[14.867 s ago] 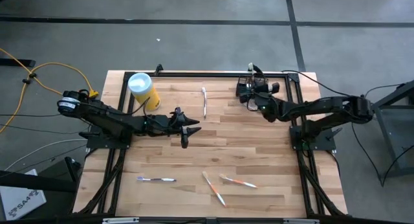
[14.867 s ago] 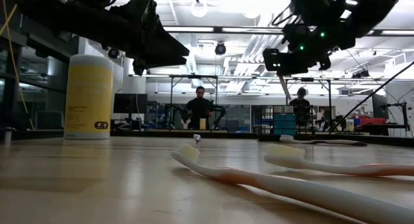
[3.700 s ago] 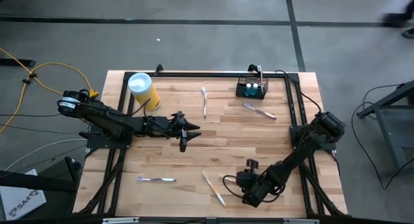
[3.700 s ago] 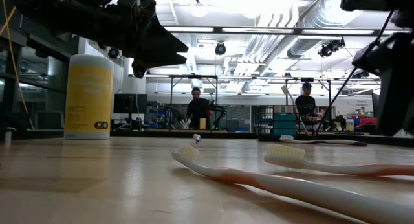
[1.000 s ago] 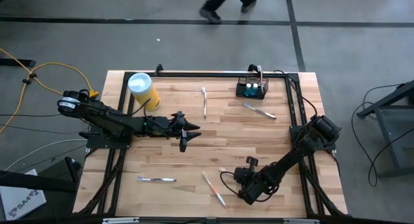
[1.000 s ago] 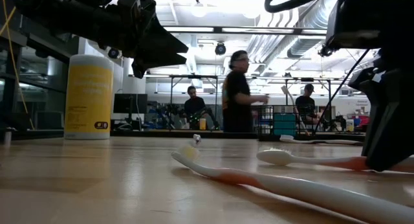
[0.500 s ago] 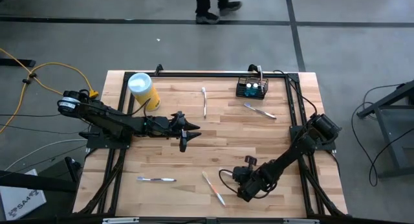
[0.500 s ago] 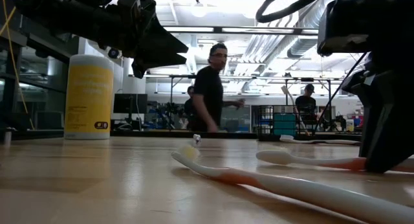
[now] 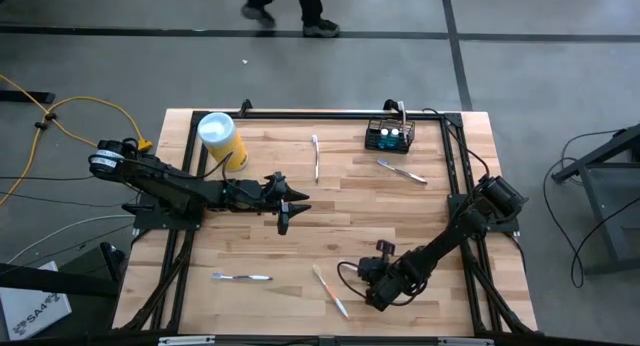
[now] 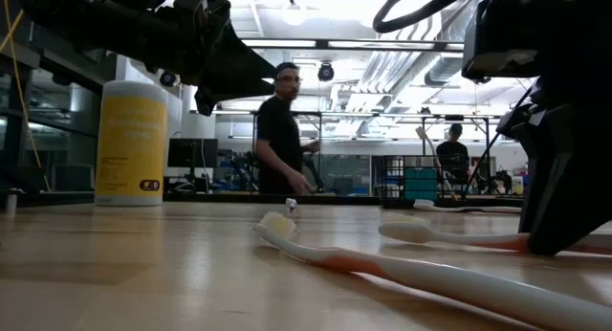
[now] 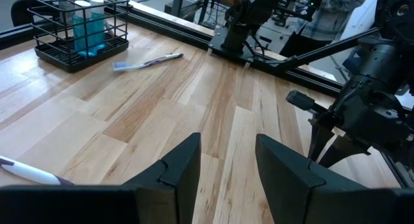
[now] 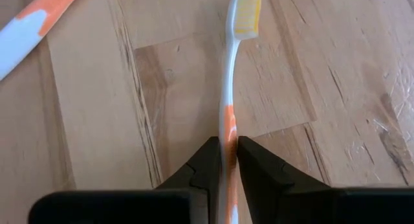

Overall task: Pick & Place toothbrushing station
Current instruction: Put the right orange toothbrush into the black wire organizer

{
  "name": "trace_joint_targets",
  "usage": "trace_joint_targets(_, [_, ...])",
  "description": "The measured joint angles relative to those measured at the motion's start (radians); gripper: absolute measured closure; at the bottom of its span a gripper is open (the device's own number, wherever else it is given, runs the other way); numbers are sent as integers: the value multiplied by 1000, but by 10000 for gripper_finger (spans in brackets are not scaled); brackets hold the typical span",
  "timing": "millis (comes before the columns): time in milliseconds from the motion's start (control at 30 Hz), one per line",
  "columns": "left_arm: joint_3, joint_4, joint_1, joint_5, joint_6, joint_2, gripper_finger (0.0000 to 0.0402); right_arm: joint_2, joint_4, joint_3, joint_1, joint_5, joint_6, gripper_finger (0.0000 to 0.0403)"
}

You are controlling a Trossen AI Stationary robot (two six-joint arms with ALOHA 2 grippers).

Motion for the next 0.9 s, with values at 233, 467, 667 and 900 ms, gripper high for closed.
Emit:
trace_joint_targets(233, [0, 0, 0, 0, 0, 0, 260, 2, 22, -1, -9, 12, -4, 351])
trace_joint_targets(467, [0, 0, 0, 0, 0, 0, 260, 2, 26, 0, -18, 0, -4, 351])
trace_joint_targets(667, [0, 0, 0, 0, 0, 0, 260, 2, 25, 1, -18, -5, -3, 369])
trace_joint_targets(900, [0, 0, 0, 0, 0, 0, 260, 0, 25, 2, -19, -15, 2, 391])
